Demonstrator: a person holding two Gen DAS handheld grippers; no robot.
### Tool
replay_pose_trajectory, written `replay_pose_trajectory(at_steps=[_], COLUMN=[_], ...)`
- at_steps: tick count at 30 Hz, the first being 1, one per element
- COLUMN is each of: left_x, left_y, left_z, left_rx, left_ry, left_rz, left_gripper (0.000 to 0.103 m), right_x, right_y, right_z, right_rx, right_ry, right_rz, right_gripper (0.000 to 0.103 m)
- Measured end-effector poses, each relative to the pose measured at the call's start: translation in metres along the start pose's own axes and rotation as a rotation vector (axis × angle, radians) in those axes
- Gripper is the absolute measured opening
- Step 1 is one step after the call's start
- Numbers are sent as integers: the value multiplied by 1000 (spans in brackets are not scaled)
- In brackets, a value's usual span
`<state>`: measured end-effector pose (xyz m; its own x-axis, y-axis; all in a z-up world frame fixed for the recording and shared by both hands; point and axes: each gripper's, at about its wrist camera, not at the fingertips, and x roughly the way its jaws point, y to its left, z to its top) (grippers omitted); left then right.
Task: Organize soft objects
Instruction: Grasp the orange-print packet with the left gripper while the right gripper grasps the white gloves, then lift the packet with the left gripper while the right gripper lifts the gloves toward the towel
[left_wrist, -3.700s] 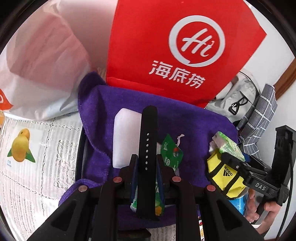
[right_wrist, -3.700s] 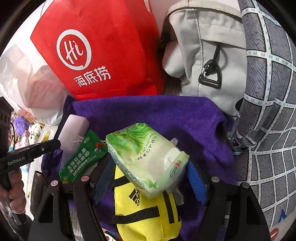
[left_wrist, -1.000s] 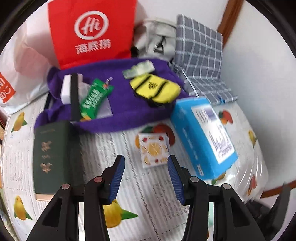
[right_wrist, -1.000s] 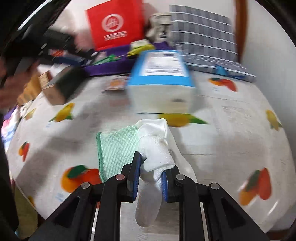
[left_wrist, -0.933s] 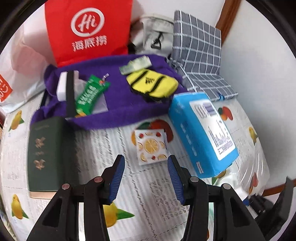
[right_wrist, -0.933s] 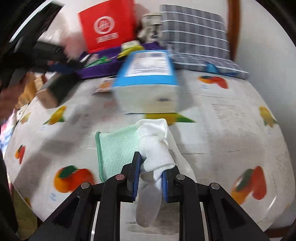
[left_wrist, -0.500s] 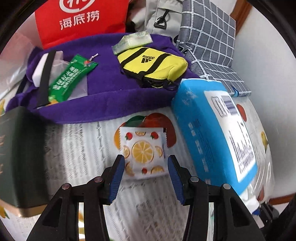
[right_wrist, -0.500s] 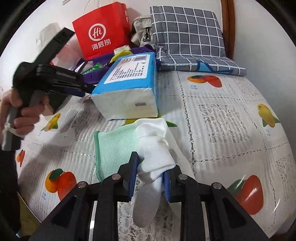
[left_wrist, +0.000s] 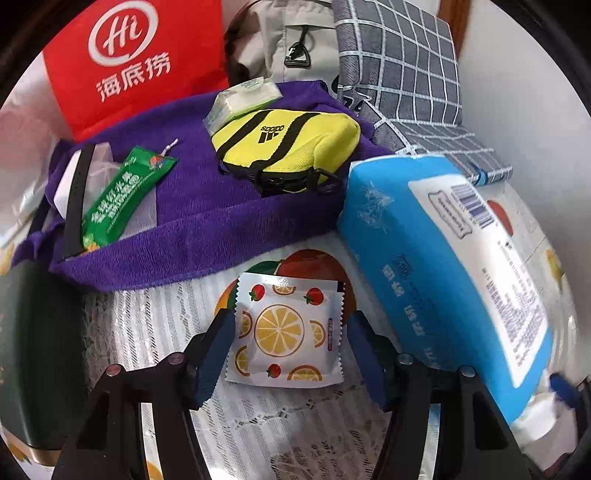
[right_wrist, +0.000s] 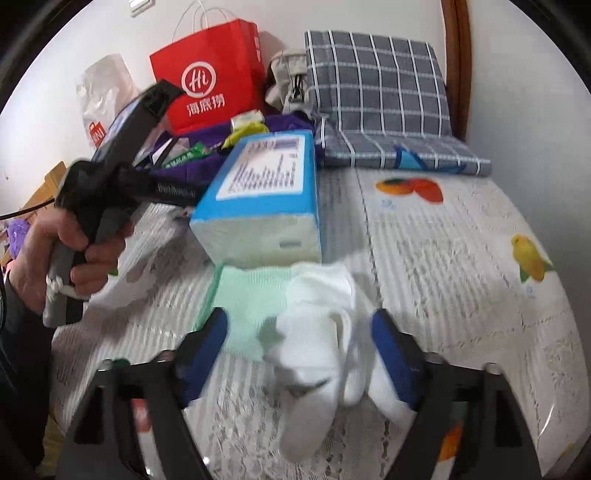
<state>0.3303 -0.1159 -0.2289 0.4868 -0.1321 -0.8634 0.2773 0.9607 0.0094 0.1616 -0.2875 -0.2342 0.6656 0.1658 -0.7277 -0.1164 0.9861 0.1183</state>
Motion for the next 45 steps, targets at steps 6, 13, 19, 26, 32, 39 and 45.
replay_pose_trajectory(at_steps=[6,13,19,26,32,39,45], left_x=[-5,-13,-23,-42,-59,-81,-96], left_y=[-1,7,10,26,35,42,58], left_z=[-6,-18,-35,-64,-87,-108,-127], left_rx=[45,42,43,9,-26,-63,-115], left_ry=[-23,-8,13,52,74,66,62], left_rz=[1,-19,-26,-38,-34,-34,-18], left_gripper=[45,40,38,38,38,38,38], right_x=[31,29,22,12,1,-19,-41], right_y=[5,14,19,24,28,40,51], right_z=[9,5,1,-7,-11,-9,-5], right_rx=[31,-22,-34,-18,34,14,-10], right_ry=[66,57,54,73,98,75,52], right_rz=[-61,-105,-108,-70,-15,-4,-3], right_gripper=[84,56,22,19,16,15,15])
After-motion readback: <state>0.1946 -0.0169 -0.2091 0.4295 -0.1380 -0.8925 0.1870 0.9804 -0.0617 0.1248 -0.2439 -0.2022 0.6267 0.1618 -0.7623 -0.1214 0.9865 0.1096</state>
